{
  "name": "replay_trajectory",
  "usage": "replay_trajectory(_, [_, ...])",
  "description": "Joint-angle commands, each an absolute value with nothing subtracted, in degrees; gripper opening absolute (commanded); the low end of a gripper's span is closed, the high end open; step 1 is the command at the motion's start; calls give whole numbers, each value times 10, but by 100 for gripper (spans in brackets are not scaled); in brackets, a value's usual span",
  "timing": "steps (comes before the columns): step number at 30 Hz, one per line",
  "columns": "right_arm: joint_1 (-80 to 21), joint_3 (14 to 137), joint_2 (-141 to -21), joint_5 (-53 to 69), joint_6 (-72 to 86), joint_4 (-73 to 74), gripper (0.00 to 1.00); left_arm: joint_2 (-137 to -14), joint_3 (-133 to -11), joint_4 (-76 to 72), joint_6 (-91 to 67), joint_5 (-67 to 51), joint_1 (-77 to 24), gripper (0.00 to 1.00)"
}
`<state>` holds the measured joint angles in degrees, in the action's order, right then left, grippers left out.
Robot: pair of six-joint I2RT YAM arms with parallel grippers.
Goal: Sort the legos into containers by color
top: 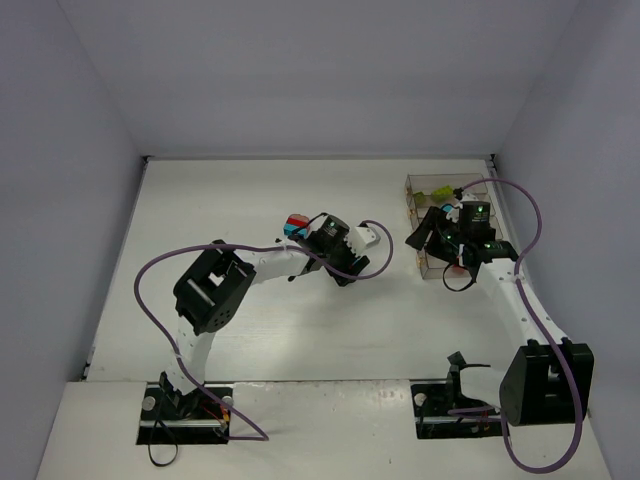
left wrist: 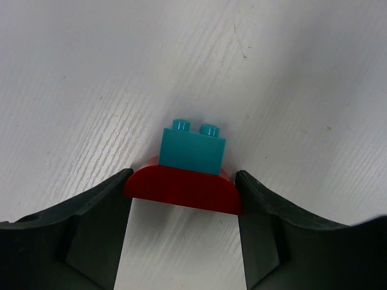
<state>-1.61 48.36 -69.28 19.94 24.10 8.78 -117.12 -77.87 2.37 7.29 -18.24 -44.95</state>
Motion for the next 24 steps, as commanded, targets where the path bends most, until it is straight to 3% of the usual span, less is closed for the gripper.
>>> replay_trajectory(1, [-19,487,-696,217,236,61,56,-1154,-772,14,76,-189,-452,40])
replay_trajectory(3, [-24,489,-698,227,236,60,56,-1143,-761,11,71,-187,-451,33])
replay_trajectory(6, [-46,498,-706,229,236,61,54,-1117,-733,-27,62,-186,-446,30])
replay_trajectory(16, [-103,557,-765,330,277,56,51,-949,-607,-169,14,-233,-418,30])
replay_trajectory(19, [-115,582,-786,386,278,51,53,-918,-587,-199,-3,-263,-407,30])
replay_trajectory(24, [-154,626,-816,439,272,48,65,-889,-555,-224,-17,-280,-401,31])
